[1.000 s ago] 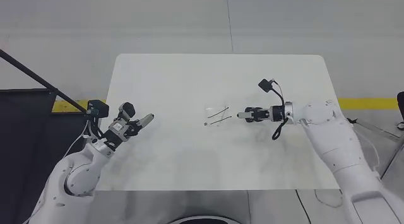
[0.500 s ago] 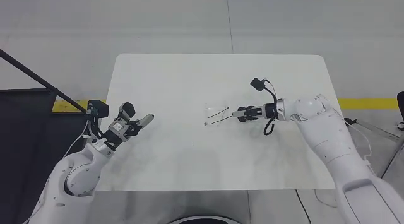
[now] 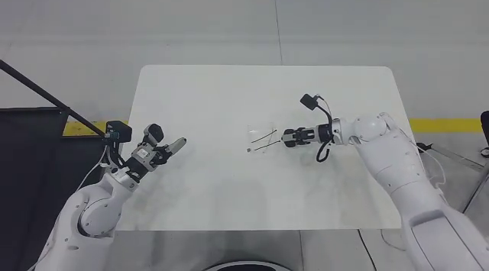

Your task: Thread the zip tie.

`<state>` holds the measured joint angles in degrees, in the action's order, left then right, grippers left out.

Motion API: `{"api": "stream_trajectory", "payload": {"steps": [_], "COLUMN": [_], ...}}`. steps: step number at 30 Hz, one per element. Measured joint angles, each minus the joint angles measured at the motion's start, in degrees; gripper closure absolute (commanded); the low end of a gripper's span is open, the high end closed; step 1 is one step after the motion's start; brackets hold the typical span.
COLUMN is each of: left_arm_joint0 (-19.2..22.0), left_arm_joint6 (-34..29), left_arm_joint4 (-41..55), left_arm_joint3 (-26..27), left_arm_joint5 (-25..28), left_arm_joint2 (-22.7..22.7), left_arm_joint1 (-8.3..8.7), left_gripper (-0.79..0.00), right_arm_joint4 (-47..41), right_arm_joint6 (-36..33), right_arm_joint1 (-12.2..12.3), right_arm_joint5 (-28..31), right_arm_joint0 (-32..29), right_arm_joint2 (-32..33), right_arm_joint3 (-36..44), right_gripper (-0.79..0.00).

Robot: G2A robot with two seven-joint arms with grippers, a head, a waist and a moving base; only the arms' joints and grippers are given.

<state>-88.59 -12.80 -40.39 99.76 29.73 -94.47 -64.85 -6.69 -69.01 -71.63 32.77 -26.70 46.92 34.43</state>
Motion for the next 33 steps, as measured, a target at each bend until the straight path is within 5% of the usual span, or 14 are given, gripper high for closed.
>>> {"api": "stream_trajectory", "payload": {"steps": [8, 23, 27, 33], "left_arm_joint0": [0.00, 0.00, 0.00, 0.00], "left_arm_joint6": [0.00, 0.00, 0.00, 0.00], "left_arm_joint4": [0.00, 0.00, 0.00, 0.00], "left_arm_joint3": [0.00, 0.00, 0.00, 0.00], "left_arm_joint5": [0.00, 0.00, 0.00, 0.00], "left_arm_joint2": [0.00, 0.00, 0.00, 0.00], "left_arm_joint1": [0.00, 0.00, 0.00, 0.00], "left_gripper": [-0.785, -0.785, -0.785, -0.785], "right_arm_joint4": [-0.15, -0.10, -0.29, -0.64], "right_arm_joint6": [-0.25, -0.95, -1.28, -1.44], "right_arm_joint1": [-0.74, -1.72, -1.88, -1.99], "right_arm_joint5": [-0.04, 0.42, 0.65, 1.07], "right_arm_joint0": [0.67, 1.41, 1.53, 1.64], "right_arm_joint2": [-0.74, -1.60, -1.65, -1.56], "right_arm_joint3": [-1.08, -2.28, -2.44, -2.58], "right_gripper": [-0.166, -0.083, 0.000, 0.000]}}
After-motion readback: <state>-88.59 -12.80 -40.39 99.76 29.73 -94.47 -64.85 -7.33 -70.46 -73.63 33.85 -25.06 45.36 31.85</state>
